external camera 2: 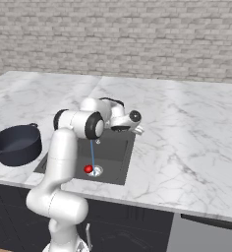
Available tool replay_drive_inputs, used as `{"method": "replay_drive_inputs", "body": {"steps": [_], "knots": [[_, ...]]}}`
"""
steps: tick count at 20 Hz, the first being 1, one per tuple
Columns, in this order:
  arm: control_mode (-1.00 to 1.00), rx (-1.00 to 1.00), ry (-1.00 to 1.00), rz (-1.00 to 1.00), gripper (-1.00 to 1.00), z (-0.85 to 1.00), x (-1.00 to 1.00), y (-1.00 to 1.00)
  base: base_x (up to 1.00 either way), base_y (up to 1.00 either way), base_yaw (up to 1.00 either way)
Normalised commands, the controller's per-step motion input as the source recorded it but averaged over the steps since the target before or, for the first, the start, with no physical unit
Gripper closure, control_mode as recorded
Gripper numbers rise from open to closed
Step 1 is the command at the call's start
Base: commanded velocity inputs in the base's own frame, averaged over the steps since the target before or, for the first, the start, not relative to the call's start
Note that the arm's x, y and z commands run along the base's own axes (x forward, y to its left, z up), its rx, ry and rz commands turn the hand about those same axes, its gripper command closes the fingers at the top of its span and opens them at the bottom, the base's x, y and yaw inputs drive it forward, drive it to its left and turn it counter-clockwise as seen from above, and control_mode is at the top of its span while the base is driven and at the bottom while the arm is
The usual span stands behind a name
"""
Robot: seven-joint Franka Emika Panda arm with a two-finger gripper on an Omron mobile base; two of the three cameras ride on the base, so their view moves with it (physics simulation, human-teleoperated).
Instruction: Dump the tomato from the pot into the sink. Then turn on the water and wash the tomato. Then turn off the water and put the tomato back in the pot.
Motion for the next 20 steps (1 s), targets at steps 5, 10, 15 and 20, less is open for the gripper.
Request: {"method": "replay_drive_inputs", "body": {"steps": [5,10,15,20], "knots": [[-1.00,0.02,0.01,0.05,-1.00,0.00,0.24,0.38,0.00,0.00,0.00],[-1.00,0.04,0.00,0.06,-1.00,0.00,0.45,0.32,0.00,0.00,0.00],[-1.00,0.03,0.00,0.07,-1.00,0.00,0.44,0.30,0.00,0.00,0.00],[-1.00,0.04,0.00,0.09,-1.00,0.00,0.25,0.47,0.00,0.00,0.00]]}}
